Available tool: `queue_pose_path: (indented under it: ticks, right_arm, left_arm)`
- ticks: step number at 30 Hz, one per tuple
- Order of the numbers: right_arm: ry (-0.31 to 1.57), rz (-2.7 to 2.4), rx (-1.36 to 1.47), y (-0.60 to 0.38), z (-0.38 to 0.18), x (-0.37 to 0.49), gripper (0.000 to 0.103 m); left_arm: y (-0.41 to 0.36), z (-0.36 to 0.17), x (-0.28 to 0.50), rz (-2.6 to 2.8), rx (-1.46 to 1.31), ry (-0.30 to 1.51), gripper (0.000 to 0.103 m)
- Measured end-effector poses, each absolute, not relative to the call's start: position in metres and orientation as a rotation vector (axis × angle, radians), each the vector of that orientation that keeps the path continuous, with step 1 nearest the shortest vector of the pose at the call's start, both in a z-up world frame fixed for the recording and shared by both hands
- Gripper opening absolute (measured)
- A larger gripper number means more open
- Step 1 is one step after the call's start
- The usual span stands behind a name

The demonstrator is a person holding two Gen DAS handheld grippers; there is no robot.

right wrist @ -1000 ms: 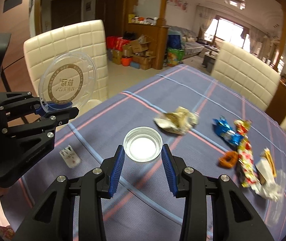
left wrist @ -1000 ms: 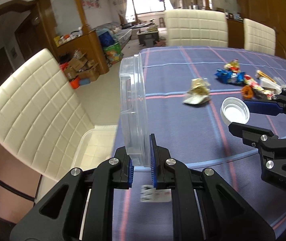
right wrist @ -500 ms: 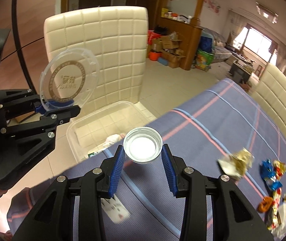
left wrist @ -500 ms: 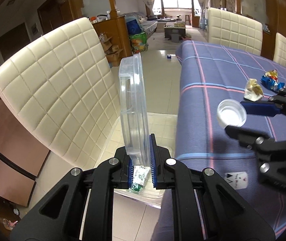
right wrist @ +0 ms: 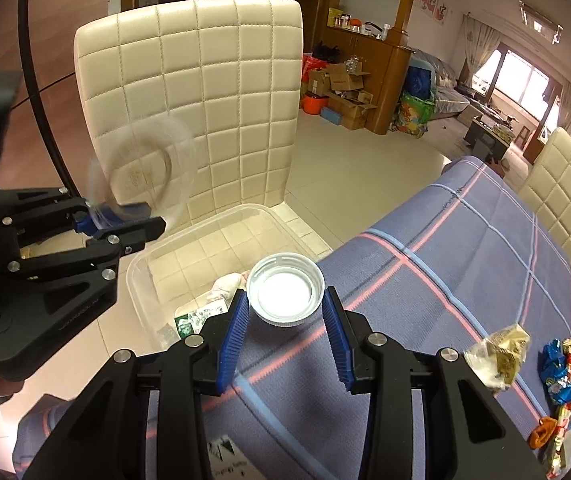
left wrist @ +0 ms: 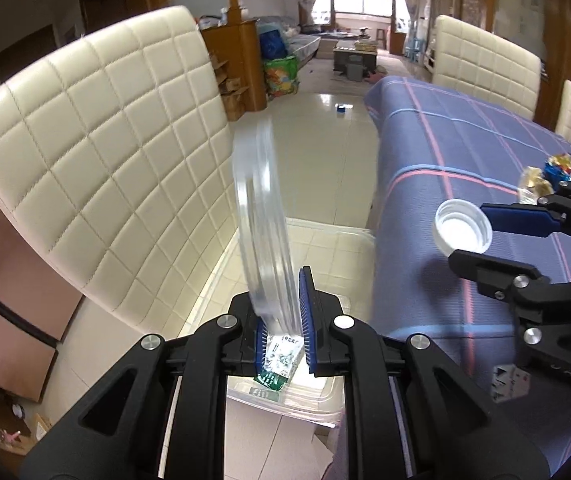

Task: Collect trash
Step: 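Open the left tool over the bin while the right tool releases the white bottle cap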

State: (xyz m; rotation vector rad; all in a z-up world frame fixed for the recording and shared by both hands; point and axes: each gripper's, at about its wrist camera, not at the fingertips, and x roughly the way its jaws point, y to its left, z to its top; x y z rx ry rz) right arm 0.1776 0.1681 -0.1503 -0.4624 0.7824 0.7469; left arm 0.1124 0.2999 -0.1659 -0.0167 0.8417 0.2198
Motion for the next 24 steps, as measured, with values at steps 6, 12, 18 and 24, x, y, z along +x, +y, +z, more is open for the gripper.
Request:
queue_pose_path:
  ticks: [6, 12, 18, 24]
  right_arm:
    - [0.776, 0.766, -0.453, 0.178, -0.151, 0.183, 0.038]
    - [0.759, 0.755, -0.465, 0.178, -0.154, 0.184, 0.039]
    - [0.756, 0.755, -0.438, 0.171, -0.151, 0.183, 0.057]
    - [0.743, 0.744, -0.432, 0.167, -0.146, 0.179, 0.057]
  left_arm:
    - [0.313, -0.170, 0.115, 0.307, -0.033, 0.827, 0.097]
    - [0.311, -0.172, 0.114, 0.355, 0.053, 0.821, 0.098]
    - [0.315, -0.172, 0.111, 0.369, 0.021, 0.829, 0.099]
    - [0.320, -0.165, 0.099, 0.398, -0.011, 0.820, 0.099]
